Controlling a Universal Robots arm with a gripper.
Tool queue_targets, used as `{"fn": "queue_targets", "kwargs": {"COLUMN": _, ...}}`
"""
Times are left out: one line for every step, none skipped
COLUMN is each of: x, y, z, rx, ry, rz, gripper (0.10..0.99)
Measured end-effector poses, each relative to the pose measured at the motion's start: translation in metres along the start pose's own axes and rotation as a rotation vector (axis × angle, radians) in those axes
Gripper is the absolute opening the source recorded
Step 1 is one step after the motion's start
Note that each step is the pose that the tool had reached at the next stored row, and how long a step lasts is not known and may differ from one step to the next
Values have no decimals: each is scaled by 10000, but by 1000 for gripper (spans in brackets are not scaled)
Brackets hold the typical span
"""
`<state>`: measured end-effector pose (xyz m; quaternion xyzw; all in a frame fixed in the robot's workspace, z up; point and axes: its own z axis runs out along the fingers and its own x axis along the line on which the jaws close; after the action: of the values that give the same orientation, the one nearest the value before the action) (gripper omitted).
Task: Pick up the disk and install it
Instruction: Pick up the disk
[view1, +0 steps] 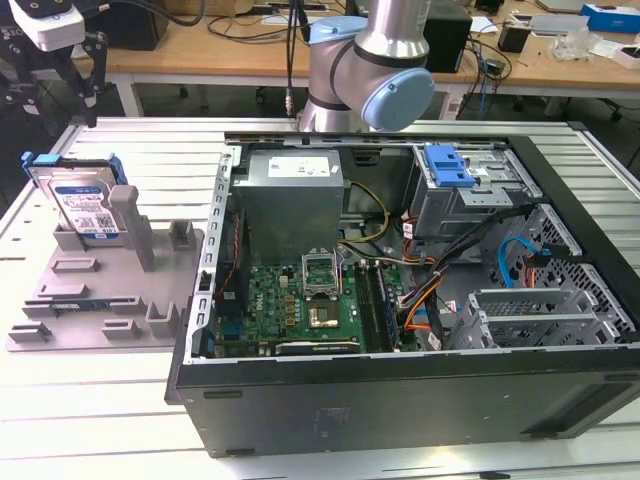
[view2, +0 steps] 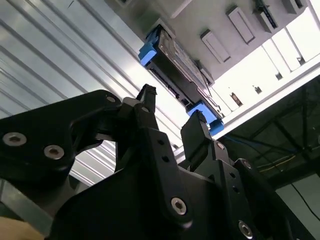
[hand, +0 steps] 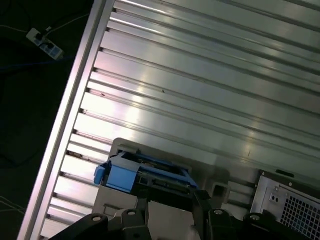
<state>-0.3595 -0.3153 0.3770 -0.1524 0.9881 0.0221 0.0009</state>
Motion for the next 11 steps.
{"fn": "queue_targets", "kwargs": {"x": 0, "y": 0, "z": 0, "rx": -2, "ry": 11, "rz": -269, "gripper": 482}}
{"fn": "queue_targets", "kwargs": {"x": 0, "y": 1, "z": 0, "rx": -4, "ry": 19, "rz": -453, "gripper": 482}}
{"fn": "queue_targets", "kwargs": {"x": 0, "y": 1, "z": 0, "rx": -7, "ry": 34, "rz": -785, "gripper": 482}}
{"fn": "queue_targets", "kwargs": {"x": 0, "y": 1, "z": 0, "rx": -9, "ry": 43, "rz": -981, "gripper": 482}}
{"fn": "queue_targets", "kwargs": {"x": 0, "y": 0, "z": 0, "rx": -10, "ry": 51, "rz": -1168, "gripper": 482}}
{"fn": "queue_targets", "kwargs": {"x": 0, "y": 0, "z": 0, "rx": -12, "ry": 60, "rz": -1389, "gripper": 482}}
{"fn": "queue_targets", "kwargs": {"x": 0, "y": 0, "z": 0, "rx": -14, "ry": 67, "rz": -1565, "gripper": 482}}
{"fn": "queue_targets", "kwargs": {"x": 0, "y": 0, "z": 0, "rx": -15, "ry": 77, "rz": -1772, "gripper": 482}}
{"fn": "queue_targets", "kwargs": {"x": 0, "y": 0, "z": 0, "rx": -17, "ry": 85, "rz": -1957, "gripper": 482}}
{"fn": "queue_targets", "kwargs": {"x": 0, "y": 0, "z": 1, "rx": -20, "ry": 98, "rz": -2273, "gripper": 482}}
{"fn": "queue_targets", "kwargs": {"x": 0, "y": 0, "z": 0, "rx": -22, "ry": 112, "rz": -2594, "gripper": 482}}
